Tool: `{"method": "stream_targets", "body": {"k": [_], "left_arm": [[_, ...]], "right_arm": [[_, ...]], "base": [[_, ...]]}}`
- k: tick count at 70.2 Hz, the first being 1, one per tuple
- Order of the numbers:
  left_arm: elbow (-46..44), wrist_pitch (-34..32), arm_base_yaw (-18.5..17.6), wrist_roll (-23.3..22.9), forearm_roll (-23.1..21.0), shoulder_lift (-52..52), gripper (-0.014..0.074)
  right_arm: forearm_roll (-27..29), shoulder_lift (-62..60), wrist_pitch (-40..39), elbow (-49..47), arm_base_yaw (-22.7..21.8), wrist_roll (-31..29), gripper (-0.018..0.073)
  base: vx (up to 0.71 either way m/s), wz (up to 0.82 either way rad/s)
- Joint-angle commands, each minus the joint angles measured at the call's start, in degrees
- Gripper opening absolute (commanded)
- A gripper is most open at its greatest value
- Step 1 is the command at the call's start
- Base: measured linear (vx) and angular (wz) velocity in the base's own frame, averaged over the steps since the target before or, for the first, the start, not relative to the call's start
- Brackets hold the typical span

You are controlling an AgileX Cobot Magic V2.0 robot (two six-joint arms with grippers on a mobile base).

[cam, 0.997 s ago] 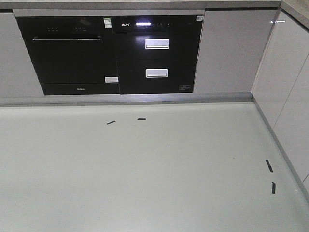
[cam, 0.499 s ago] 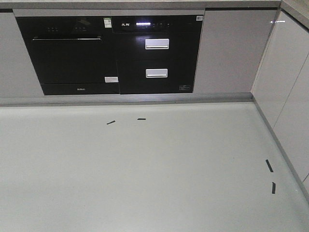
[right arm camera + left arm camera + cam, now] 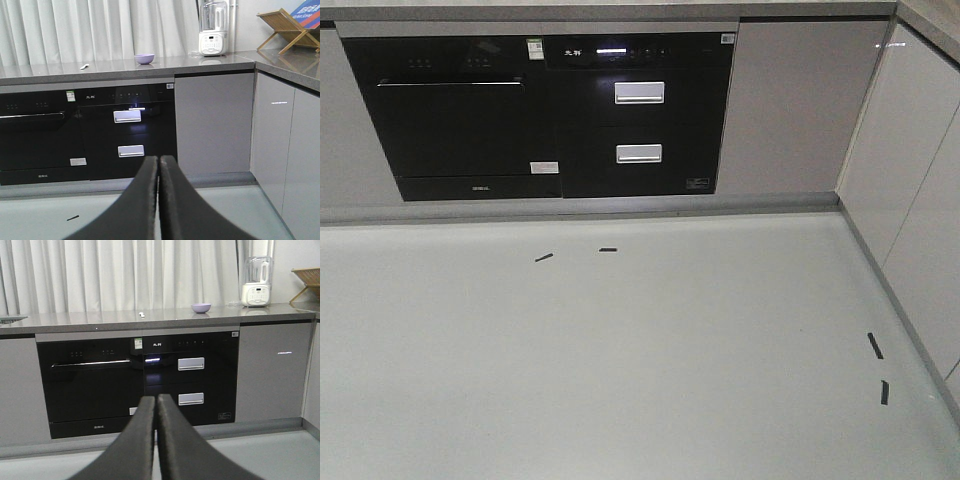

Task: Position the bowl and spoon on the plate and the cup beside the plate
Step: 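Drive the base toward the counter with the spoon and bowl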

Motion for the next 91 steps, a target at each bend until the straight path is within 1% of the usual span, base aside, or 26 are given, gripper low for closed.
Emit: {"method": "stream_targets", "body": {"k": [1, 27, 50, 91], "left_arm": [[-0.48, -4.12, 0.12, 0.03, -0.23, -0.78, -0.0006], [-0.48, -4.12, 0.12, 0.03, -0.23, -0.78, -0.0006], [-0.48, -4.12, 0.12, 0.03, -0.23, -0.78, -0.0006], [-0.48, -4.12, 0.12, 0.03, -0.23, -0.78, -0.0006]], "right_arm": [[-0.03, -0.58, -4.35, 0.21, 0.03, 0.03, -0.0006], [-0.03, -0.58, -4.35, 0.21, 0.03, 0.03, -0.0006], [-0.03, -0.58, -4.35, 0.21, 0.03, 0.03, -0.0006], [-0.03, -0.58, -4.35, 0.21, 0.03, 0.03, -0.0006]], "base": [[0.09, -0.04], [0.12, 0.01], [0.16, 0.20], [0.28, 0.07]]}}
